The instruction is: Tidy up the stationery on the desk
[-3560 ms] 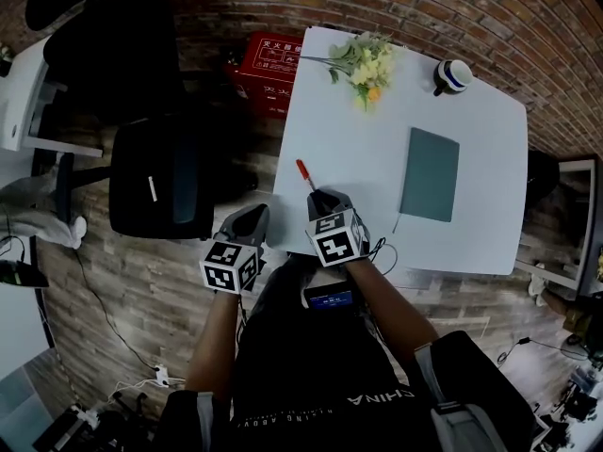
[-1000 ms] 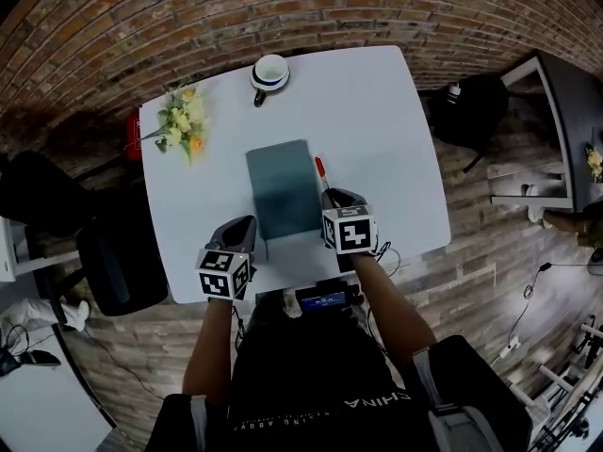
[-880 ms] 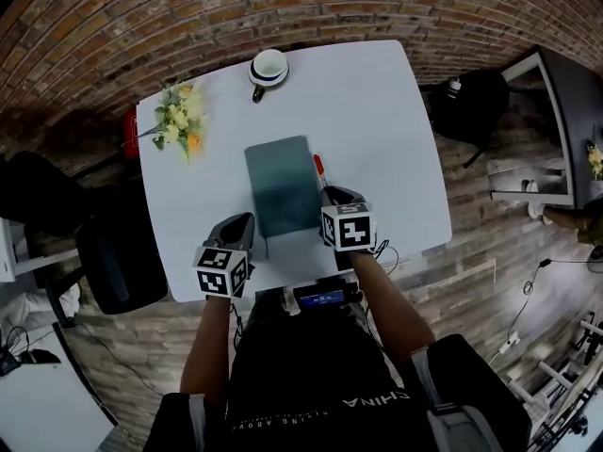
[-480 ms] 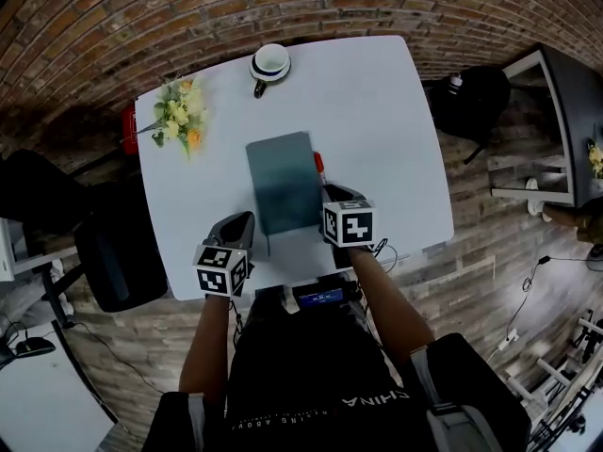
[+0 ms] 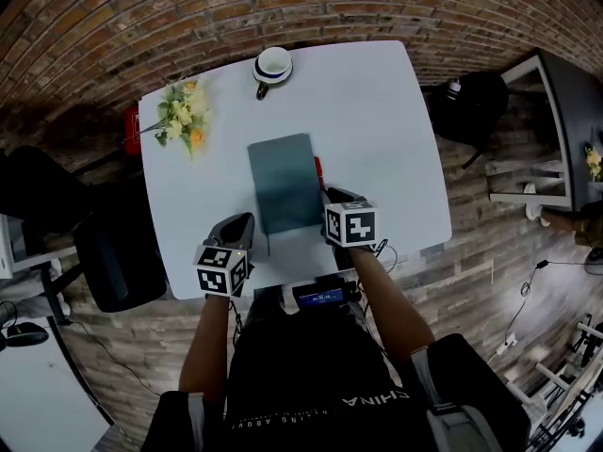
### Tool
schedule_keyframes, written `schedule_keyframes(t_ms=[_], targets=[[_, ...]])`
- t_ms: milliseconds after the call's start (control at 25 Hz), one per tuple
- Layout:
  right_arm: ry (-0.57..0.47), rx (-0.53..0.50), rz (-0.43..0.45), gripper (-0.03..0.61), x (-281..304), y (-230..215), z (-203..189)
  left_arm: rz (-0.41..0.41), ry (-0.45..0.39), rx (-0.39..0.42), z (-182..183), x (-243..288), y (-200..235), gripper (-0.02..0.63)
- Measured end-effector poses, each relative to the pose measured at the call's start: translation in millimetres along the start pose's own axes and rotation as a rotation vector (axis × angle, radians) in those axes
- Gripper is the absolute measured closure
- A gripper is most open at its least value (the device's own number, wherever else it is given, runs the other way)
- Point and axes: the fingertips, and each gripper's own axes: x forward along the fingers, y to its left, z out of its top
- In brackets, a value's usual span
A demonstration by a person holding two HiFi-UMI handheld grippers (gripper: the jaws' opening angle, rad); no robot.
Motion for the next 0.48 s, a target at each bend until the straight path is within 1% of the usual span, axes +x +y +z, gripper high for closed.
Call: schedule_keyframes(t_ms=[280,480], targets=[[-0.028,-0.011,-0.002,0.515,-13,-2,2,0.006,-0.014,0.007,0,-7,-5,0.601],[-0.078,-0.045,0.016,0.528,-32,-4,10,0.001,-0.037,0.016,6,-10,-15,0.601]])
